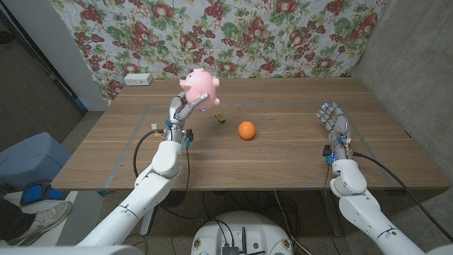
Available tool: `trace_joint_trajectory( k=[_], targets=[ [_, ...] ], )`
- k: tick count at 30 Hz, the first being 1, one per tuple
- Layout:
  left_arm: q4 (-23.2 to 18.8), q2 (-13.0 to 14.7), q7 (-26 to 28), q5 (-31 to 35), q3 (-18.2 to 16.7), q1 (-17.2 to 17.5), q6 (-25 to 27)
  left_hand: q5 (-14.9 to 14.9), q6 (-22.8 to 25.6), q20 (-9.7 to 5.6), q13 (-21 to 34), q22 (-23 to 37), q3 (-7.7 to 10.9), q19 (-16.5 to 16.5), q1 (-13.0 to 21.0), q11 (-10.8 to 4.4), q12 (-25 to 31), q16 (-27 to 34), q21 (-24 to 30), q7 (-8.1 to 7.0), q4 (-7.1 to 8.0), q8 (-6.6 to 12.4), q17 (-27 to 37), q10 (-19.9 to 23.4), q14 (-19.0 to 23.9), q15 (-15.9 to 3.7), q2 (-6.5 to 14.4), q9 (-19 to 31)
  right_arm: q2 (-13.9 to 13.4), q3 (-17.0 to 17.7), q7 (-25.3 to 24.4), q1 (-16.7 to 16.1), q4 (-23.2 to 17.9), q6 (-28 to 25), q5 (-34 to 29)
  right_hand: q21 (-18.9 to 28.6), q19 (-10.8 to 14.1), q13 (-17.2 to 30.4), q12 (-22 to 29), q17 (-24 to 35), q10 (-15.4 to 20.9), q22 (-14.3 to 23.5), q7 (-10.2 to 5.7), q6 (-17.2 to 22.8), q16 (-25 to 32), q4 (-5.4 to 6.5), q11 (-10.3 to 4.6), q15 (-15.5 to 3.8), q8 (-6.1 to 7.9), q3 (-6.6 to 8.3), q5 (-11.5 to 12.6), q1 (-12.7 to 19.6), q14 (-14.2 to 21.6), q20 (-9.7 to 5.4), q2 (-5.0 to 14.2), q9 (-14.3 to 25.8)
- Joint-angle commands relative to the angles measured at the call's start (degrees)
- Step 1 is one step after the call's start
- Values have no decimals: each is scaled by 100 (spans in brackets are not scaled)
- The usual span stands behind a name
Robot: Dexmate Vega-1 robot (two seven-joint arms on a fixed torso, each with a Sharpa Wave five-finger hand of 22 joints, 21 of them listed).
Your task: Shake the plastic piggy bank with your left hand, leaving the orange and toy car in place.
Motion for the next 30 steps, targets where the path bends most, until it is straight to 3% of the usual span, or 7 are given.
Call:
trace_joint_trajectory(
  k=[1,12,18,26,30],
  targets=[
    [-54,46,-157,-47,17,-70,200,33,2463,-910,28,4,535,-240,3247,-1691,-19,43,43,-987,34,3,82,1742,1570,-1933,2772,30,-10,10,-9,19,1,-7,19,23,21,22,-24,23,28,9,-16,32,11,5,0,6,16,38,-2,-45,52,50,-26,13],
    [-313,339,-210,241,128,-159,713,40,2477,-908,48,-18,551,-259,3246,-1691,-34,35,88,-987,32,-1,103,1748,1576,-1933,2765,34,32,12,27,8,103,102,44,24,23,23,-26,27,25,9,-17,32,11,3,13,-2,15,42,-2,-48,52,58,-27,13],
    [-652,685,-548,152,215,-292,1468,43,2488,-908,52,-32,562,-271,3247,-1700,-45,28,119,-985,29,-3,117,1765,1580,-1934,2757,38,112,11,128,40,244,241,160,23,18,23,-28,26,24,9,-19,33,6,2,7,1,16,45,-3,-51,46,69,-29,13],
    [-1011,1305,-1315,93,505,-744,2634,50,2486,-904,55,-50,579,-292,3248,-1691,-67,21,151,-992,28,-15,133,1768,1586,-1933,2749,38,95,8,192,55,297,220,236,22,15,23,-31,29,17,9,-17,25,4,-1,9,10,13,48,-2,-53,42,73,-31,13],
    [-1067,1415,-1435,94,611,-876,2883,55,2474,-905,60,-60,590,-305,3252,-1690,-78,15,165,-990,24,-20,141,1768,1586,-1933,2745,47,82,2,199,68,304,220,222,21,13,23,-30,30,22,9,-16,26,4,-2,10,7,13,49,-2,-55,43,79,-32,13]
  ],
)
